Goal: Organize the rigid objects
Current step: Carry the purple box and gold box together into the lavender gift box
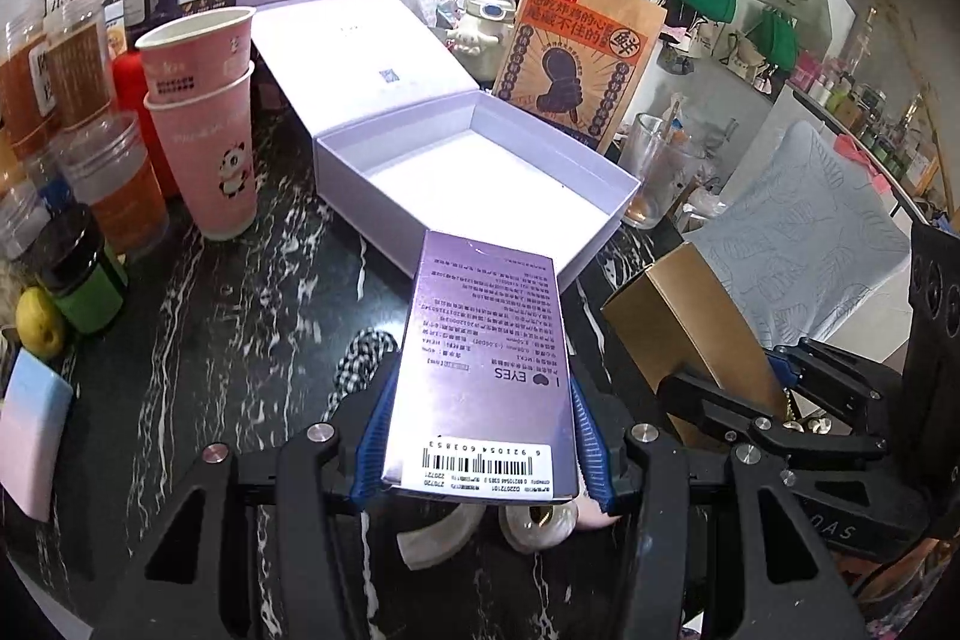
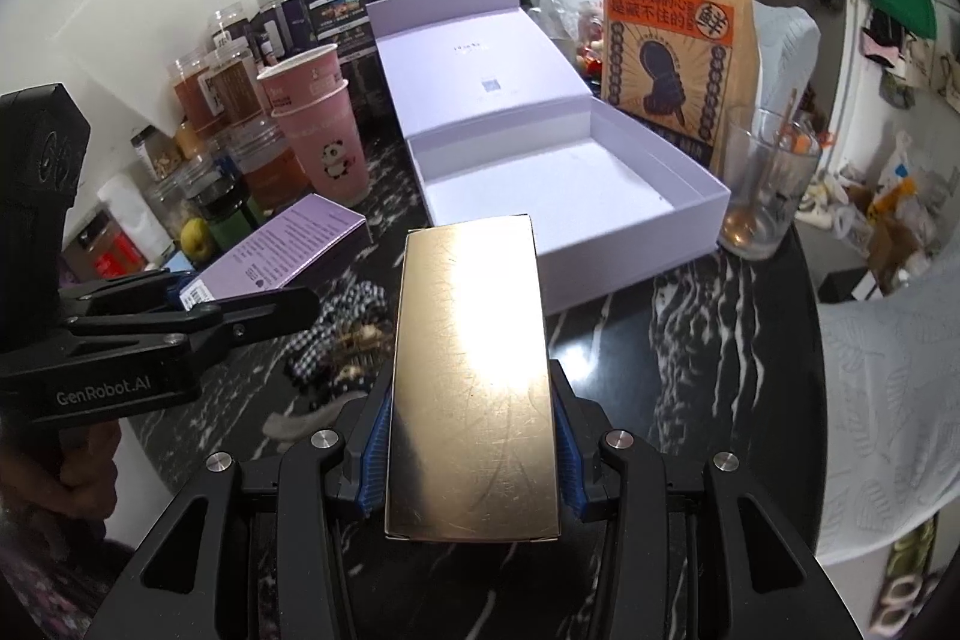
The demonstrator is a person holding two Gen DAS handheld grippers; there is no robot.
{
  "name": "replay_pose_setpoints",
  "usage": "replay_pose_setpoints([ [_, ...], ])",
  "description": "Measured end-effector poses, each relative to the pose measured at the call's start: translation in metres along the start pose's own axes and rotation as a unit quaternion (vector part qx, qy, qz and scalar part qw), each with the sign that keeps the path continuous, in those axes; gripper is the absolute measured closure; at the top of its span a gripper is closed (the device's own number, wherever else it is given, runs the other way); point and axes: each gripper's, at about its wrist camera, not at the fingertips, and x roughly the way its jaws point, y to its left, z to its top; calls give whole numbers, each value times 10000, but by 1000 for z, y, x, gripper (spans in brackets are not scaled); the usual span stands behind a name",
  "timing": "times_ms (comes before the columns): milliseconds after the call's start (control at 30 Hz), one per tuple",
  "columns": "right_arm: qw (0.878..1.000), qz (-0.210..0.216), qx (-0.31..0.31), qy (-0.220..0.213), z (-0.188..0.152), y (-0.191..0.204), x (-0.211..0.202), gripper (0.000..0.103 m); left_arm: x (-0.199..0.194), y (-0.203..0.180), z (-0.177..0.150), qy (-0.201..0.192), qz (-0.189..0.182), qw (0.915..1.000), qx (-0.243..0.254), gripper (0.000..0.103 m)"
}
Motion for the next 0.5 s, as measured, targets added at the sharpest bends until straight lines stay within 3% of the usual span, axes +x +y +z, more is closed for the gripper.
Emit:
replay_pose_setpoints([
  [500,9991,-62,-226,-367,48,-9,3,59,3,-9,52,-541,275,9980,176,51],
])
